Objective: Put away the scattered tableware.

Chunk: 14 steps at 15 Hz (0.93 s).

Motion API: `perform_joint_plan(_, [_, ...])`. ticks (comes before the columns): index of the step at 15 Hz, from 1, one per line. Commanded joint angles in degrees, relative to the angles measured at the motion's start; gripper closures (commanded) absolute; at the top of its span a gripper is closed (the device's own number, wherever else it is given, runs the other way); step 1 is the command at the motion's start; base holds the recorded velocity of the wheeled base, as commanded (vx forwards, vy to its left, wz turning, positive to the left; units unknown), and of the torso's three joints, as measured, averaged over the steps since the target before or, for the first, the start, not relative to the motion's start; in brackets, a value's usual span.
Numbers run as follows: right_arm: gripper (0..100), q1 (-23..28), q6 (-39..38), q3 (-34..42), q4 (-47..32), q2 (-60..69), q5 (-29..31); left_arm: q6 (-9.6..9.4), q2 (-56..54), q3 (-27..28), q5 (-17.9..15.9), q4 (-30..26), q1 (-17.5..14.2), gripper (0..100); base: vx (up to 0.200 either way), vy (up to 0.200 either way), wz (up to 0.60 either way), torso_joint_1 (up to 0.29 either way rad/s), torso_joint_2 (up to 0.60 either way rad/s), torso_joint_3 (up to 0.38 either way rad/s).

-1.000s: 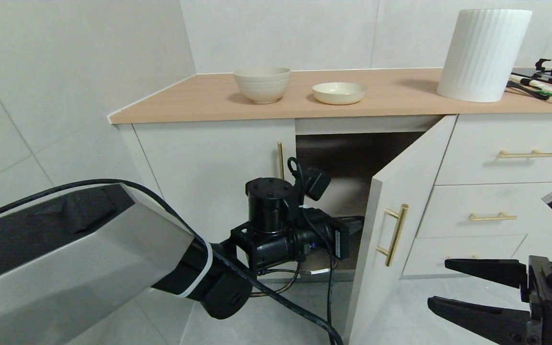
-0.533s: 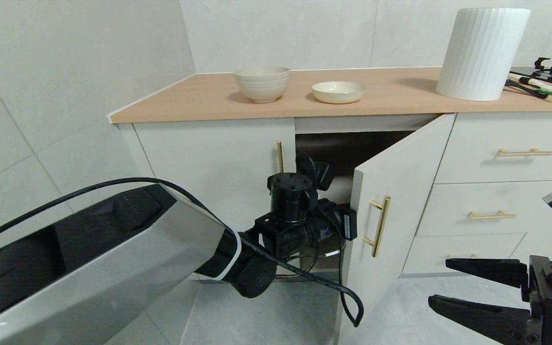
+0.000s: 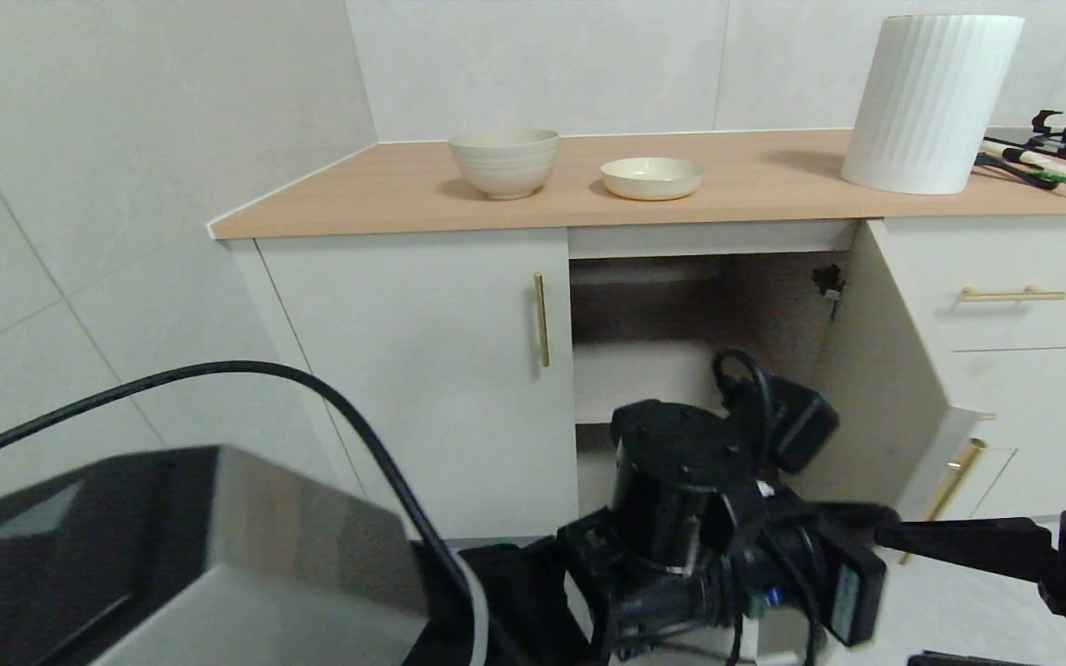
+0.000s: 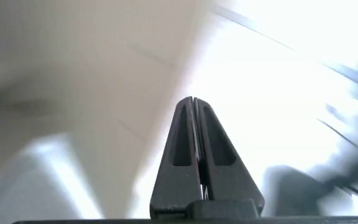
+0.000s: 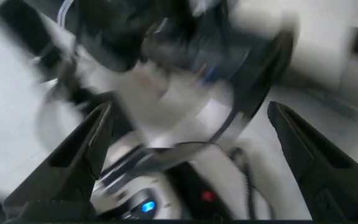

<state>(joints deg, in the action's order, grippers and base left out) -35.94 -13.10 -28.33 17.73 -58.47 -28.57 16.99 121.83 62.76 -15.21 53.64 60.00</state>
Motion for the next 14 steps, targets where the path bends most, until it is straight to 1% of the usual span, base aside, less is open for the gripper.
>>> perform_joint_plan(1, [0,0.1,0.0,0.5,0.0,3.4,-0.7,0.06,-7.8,-5.7,-3.2,0.5,1.4,100,0.0,0.0,0.0,0.0,0.0,0.0])
perform_joint_plan(3, [0,0.3,-0.1,0.1,0.0,2.7,-0.3,0.06,-7.3,-6.2,-3.1,0.5,-6.9,100,0.0,0.0,0.0,0.0,0.0,0.0])
perform_joint_plan(4, [0,0.7,-0.1,-0.2,0.2,1.3,0.5,-0.03,-7.6,-6.7,-2.1,0.6,-11.2,100,0.0,0.0,0.0,0.0,0.0,0.0])
perform_joint_plan(5, [0,1.2,-0.3,-1.3,0.1,-0.2,2.4,-0.12,-8.5,-8.2,0.0,0.8,-14.5,100,0.0,0.0,0.0,0.0,0.0,0.0])
perform_joint_plan(6, [0,1.3,-0.3,-2.3,0.2,-2.5,5.2,-0.21,-11.0,-10.3,2.4,0.9,-17.6,100,0.0,0.0,0.0,0.0,0.0,0.0])
perform_joint_plan(7, [0,1.3,-0.3,-3.6,0.2,-4.6,8.3,-0.29,-14.5,-13.1,3.0,0.6,-20.5,100,0.0,0.0,0.0,0.0,0.0,0.0])
perform_joint_plan(8, [0,1.3,-0.2,-4.9,0.4,-6.7,11.2,-0.47,-19.3,-16.4,2.9,-0.5,-23.4,100,0.0,0.0,0.0,0.0,0.0,0.0])
perform_joint_plan(9, [0,1.3,0.0,-6.9,0.4,-8.4,13.7,-0.73,-25.3,-19.3,3.0,-3.9,-26.8,100,0.0,0.0,0.0,0.0,0.0,0.0])
perform_joint_plan(10, [0,1.3,0.2,-8.9,0.0,-9.6,14.9,-0.82,-30.3,-20.9,3.0,-8.5,-29.9,100,0.0,0.0,0.0,0.0,0.0,0.0])
perform_joint_plan(11, [0,1.3,0.2,-12.1,-0.1,-10.8,15.1,-0.82,-36.1,-21.4,3.0,-15.3,-33.0,100,0.0,0.0,0.0,0.0,0.0,0.0])
perform_joint_plan(12, [0,1.3,0.1,-14.9,-1.0,-12.0,15.3,-0.82,-40.9,-21.2,3.0,-21.7,-35.3,100,0.0,0.0,0.0,0.0,0.0,0.0])
perform_joint_plan(13, [0,1.3,0.1,-18.5,-4.5,-13.3,15.8,-0.82,-44.9,-20.9,2.7,-27.0,-37.2,100,0.0,0.0,0.0,0.0,0.0,0.0])
perform_joint_plan(14, [0,1.3,0.1,-22.3,-8.6,-14.4,16.9,-0.73,-48.1,-20.8,2.4,-30.7,-38.7,100,0.0,0.0,0.0,0.0,0.0,0.0])
